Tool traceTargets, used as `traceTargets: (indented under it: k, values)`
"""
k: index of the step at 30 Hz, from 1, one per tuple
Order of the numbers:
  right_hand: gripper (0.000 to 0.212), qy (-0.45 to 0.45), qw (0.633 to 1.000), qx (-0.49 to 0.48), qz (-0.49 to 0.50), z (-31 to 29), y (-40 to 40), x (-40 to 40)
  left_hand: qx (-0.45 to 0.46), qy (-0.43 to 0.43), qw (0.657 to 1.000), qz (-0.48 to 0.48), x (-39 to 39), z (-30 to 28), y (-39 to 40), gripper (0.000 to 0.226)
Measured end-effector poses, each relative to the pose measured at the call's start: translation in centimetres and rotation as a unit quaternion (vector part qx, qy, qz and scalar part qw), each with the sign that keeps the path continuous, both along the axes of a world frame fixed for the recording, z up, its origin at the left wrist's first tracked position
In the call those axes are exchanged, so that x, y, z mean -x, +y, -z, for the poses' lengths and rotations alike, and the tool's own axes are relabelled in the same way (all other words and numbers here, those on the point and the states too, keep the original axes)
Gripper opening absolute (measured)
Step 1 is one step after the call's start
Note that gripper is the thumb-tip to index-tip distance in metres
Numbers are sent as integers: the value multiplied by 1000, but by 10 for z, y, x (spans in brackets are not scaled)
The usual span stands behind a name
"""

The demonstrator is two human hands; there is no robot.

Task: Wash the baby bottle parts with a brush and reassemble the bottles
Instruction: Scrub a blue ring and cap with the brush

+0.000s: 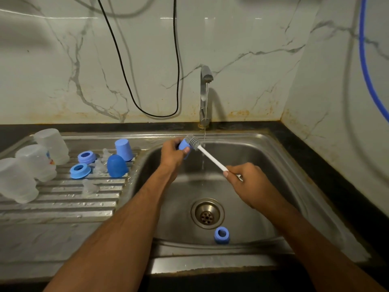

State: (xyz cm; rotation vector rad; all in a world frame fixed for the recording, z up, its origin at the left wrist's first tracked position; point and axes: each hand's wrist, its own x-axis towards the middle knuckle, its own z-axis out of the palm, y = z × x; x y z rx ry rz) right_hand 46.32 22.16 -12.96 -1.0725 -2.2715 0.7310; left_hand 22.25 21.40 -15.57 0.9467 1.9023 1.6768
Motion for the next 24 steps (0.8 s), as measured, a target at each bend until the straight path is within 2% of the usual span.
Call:
traceTargets:
  k: [3, 10, 13, 16, 19, 22, 24]
  values:
    - [34, -4, 999, -26, 38, -3, 7, -1, 8, 19, 999, 34, -16, -1, 1, 38]
    - [32, -23, 1000, -14, -4, 1, -1, -7, 21, -8, 1000, -9, -2, 5, 1, 38]
    - [32, -32, 999, -20, 31, -1, 8, -6, 16, 10, 1000, 15, -13, 3, 3, 39]
    - [33, -26, 999, -12, 15, -2, 4, 0, 23, 35, 998, 41, -23, 7, 10, 39]
    - [31, -20, 999, 48, 1, 0, 4, -7, 37, 32, 998, 26, -18, 10, 10, 35]
    - [26, 7, 987, 157, 11, -5, 11, -19, 22, -35, 999, -3, -13, 9, 9, 29]
    - [25, -6, 990, 132, 52, -4, 19, -23, 24, -56, 998, -10, -13, 12, 12, 27]
